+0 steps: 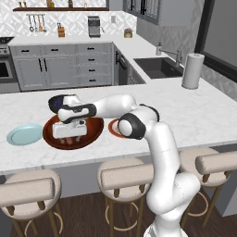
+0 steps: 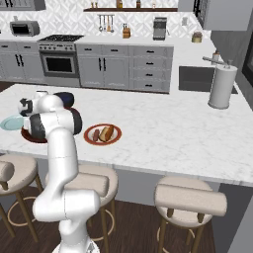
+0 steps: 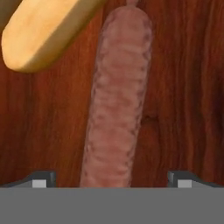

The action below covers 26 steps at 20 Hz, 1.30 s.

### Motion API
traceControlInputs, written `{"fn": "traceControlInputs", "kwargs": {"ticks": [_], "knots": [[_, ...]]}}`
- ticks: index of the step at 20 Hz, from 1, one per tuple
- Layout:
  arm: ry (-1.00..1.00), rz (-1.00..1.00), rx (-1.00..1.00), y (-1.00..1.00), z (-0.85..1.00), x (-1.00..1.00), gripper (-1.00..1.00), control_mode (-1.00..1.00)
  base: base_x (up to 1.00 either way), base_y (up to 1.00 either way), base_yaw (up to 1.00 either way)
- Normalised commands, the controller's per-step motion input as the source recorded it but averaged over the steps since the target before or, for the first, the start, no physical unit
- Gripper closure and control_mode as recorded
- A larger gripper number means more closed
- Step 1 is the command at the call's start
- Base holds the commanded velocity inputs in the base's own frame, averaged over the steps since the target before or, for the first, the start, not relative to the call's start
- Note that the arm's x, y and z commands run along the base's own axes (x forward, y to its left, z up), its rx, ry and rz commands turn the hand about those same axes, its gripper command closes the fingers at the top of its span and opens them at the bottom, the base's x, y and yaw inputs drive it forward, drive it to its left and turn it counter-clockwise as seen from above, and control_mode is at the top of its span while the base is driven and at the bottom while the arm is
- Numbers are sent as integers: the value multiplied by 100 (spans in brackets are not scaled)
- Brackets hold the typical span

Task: Place one bun and one sausage from the bowl on each plate.

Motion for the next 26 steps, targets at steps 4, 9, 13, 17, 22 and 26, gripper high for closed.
{"fn": "traceControlInputs", "kwargs": {"ticks": [4, 9, 13, 17, 22, 26], "knots": [[0, 0, 0, 0, -9, 0, 100, -100, 0, 0, 0], [0, 0, 0, 0, -1, 0, 100, -100, 0, 0, 0], [0, 0, 0, 0, 0, 0, 100, -100, 0, 0, 0], [3, 0, -2, 0, 4, 0, 100, -100, 0, 0, 0], [3, 0, 0, -40, 52, -35, 100, -100, 0, 0, 0], [0, 1, 0, -59, 81, -58, 100, -100, 0, 0, 0]]}}
